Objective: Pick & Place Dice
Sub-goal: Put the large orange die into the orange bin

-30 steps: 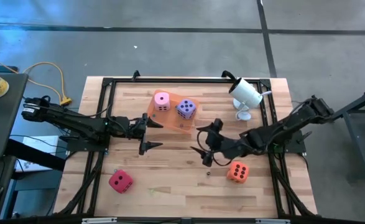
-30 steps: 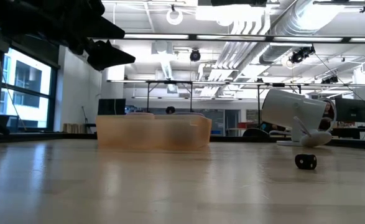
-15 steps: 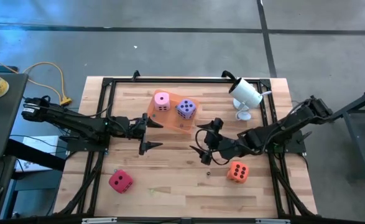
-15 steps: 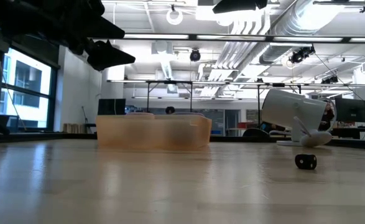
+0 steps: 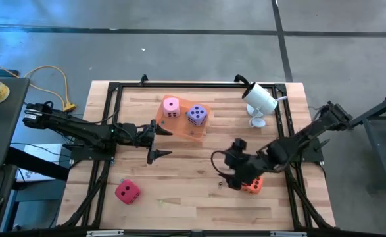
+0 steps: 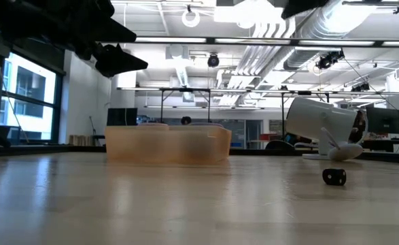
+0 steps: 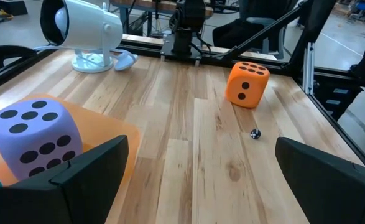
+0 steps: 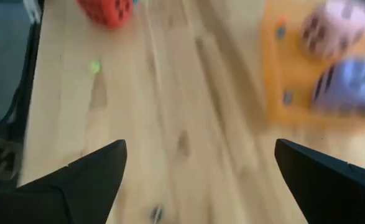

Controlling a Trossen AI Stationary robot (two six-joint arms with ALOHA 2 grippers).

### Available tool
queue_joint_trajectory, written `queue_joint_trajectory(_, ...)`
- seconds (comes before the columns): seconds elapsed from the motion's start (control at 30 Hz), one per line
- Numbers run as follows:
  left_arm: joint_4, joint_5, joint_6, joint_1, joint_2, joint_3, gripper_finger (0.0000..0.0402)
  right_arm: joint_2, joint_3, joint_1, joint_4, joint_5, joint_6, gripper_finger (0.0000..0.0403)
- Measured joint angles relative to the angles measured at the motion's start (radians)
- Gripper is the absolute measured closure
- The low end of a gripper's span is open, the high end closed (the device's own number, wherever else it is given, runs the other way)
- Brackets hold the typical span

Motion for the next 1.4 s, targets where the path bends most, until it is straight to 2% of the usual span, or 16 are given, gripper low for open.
queue_joint_trajectory(0.27,0.000,0.000,0.000,0.000,0.000,0.000,0.0006,0.008,0.024,0.115,-0.327,-0.164,0.507,0.0005)
queue_joint_trajectory(0.47,0.000,0.000,0.000,0.000,0.000,0.000,0.0006,0.025,0.023,0.197,-0.412,-0.191,0.692,0.0005)
queue_joint_trajectory(0.63,0.000,0.000,0.000,0.000,0.000,0.000,0.0006,0.050,-0.003,0.240,-0.426,-0.197,0.728,0.0005)
queue_joint_trajectory(0.83,0.006,0.000,-0.001,0.000,0.000,0.000,0.0006,0.060,-0.049,0.236,-0.439,-0.268,0.796,0.0005)
queue_joint_trajectory(0.97,0.060,0.000,-0.027,0.000,0.000,0.000,0.0006,0.060,-0.052,0.220,-0.422,-0.269,0.795,0.0005)
queue_joint_trajectory(1.1,0.095,0.000,-0.009,0.000,0.000,0.000,0.0006,0.061,-0.052,0.212,-0.403,-0.316,0.805,0.0005)
queue_joint_trajectory(1.4,0.100,0.000,-0.010,0.000,0.000,0.000,0.0006,0.100,-0.052,0.196,-0.415,-0.349,0.737,0.0005)
